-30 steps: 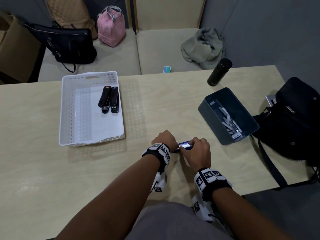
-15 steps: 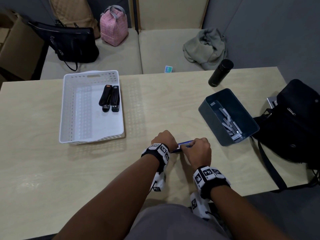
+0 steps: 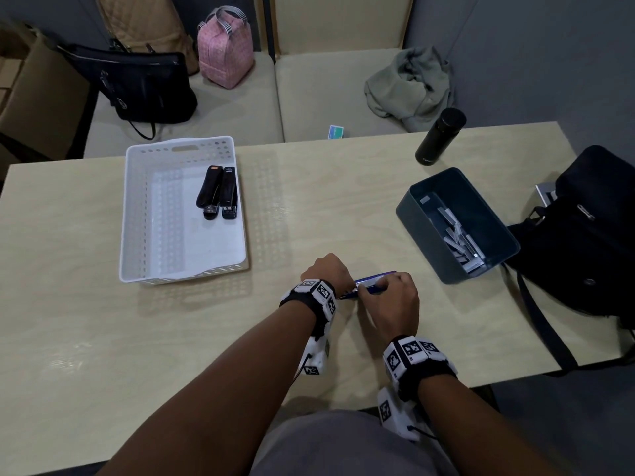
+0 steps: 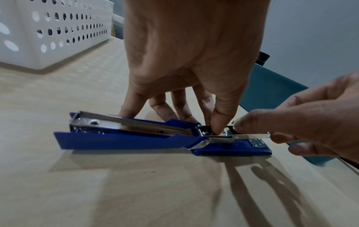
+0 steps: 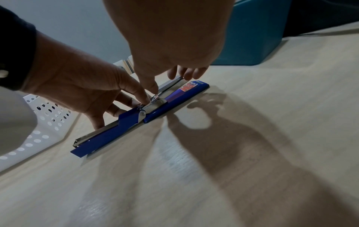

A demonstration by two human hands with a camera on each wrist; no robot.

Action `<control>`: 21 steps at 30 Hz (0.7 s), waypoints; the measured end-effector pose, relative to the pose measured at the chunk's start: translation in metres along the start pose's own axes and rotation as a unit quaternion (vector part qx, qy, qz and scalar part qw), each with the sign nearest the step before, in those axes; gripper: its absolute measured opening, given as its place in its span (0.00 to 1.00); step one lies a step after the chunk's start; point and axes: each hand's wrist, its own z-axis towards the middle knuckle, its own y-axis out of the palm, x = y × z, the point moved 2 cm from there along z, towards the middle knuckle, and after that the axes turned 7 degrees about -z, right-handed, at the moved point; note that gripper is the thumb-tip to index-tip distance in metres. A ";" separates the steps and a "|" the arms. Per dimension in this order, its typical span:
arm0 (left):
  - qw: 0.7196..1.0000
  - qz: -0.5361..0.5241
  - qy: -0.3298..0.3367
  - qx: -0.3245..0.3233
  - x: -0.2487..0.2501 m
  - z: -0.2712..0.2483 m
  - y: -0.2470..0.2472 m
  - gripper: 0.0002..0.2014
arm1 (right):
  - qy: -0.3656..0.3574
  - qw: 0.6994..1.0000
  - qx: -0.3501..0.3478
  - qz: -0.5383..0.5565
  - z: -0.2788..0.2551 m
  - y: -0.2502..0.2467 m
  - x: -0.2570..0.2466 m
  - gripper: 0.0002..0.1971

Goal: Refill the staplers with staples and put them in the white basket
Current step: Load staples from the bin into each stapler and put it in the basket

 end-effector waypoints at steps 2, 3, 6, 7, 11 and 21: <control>1.000 -0.001 0.003 -0.003 0.000 0.001 0.000 0.11 | -0.001 1.000 0.005 -0.001 0.000 0.000 0.001 0.15; 1.000 -0.001 0.004 -0.003 0.000 0.001 0.000 0.12 | -0.002 1.000 0.006 -0.002 0.000 0.000 0.001 0.15; 1.000 0.000 0.007 0.002 0.000 0.000 0.000 0.13 | -0.008 1.000 0.011 -0.009 0.002 -0.001 -0.001 0.16; 1.000 0.001 0.007 0.002 0.000 0.000 0.000 0.13 | -0.008 1.000 0.012 -0.010 0.002 -0.001 -0.001 0.17; 1.000 0.002 0.006 0.003 0.000 -0.001 0.000 0.13 | -0.013 1.000 0.011 -0.013 0.003 0.000 -0.001 0.19; 1.000 0.000 0.002 0.008 -0.001 0.001 0.002 0.12 | -0.019 0.999 0.008 -0.034 0.004 0.000 0.000 0.19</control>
